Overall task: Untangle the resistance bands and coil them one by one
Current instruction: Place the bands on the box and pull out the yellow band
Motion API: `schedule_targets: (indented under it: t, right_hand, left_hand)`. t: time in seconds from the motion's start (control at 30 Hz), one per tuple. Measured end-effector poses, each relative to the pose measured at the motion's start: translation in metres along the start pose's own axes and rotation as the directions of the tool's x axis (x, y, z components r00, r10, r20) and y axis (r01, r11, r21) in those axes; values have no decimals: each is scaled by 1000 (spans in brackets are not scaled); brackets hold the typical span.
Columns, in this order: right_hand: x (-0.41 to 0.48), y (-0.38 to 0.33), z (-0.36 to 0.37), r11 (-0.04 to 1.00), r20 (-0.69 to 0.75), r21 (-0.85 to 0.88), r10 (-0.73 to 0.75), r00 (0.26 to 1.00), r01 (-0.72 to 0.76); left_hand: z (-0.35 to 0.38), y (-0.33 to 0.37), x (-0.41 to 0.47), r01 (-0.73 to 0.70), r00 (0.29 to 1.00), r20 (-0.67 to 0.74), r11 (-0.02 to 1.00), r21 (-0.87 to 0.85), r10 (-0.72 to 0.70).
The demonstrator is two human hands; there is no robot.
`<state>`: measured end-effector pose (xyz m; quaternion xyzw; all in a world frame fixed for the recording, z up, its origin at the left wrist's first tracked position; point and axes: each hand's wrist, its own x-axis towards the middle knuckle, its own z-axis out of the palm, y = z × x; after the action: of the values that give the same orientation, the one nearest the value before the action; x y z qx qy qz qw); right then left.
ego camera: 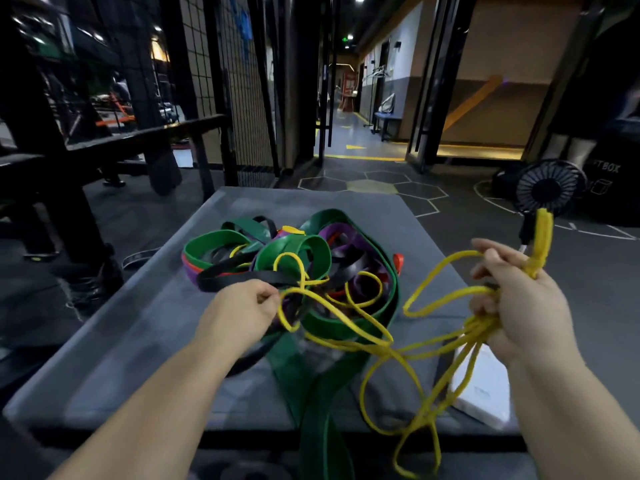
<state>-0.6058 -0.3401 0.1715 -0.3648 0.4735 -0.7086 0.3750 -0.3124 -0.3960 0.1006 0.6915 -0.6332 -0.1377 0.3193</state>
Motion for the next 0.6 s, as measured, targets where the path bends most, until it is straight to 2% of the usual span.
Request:
schedule_targets:
  t: [0.1,0.13,0.23,0.3,0.37,0.43,0.5,0.6]
  right_hand:
    - [-13,-19,2,998,-4,41,-51,999,52]
    - [-15,-26,1,995,-7,61,-79,997,80]
    - [-20,-39,-1,983,12,138,-127,992,124]
    - [-23,-37,1,991,10,90,-97,995,96]
    - [-26,-29,4,999,33,27,-47,998,46]
    - [-31,-18,7,1000,79,-16,-4,997,5]
    - [-37,-7,11,999,125,-26,36,992,-33]
    - [-46,5,17,996,197,7,91,976,-94]
  left_hand:
    - [-6,11,-11,-67,997,40,984,164,61]
    - [-8,16,-14,-100,994,61,981,164,91]
    - [-7,36,-29,-227,958,152,967,-112,243]
    - [2,52,-42,-312,910,181,903,-297,374]
    - [15,65,-54,-312,873,221,846,-432,434]
    - [26,76,-62,-157,862,314,799,-581,398]
    - [30,89,-71,103,839,451,725,-681,304]
    - [31,99,-73,491,726,660,527,-694,192]
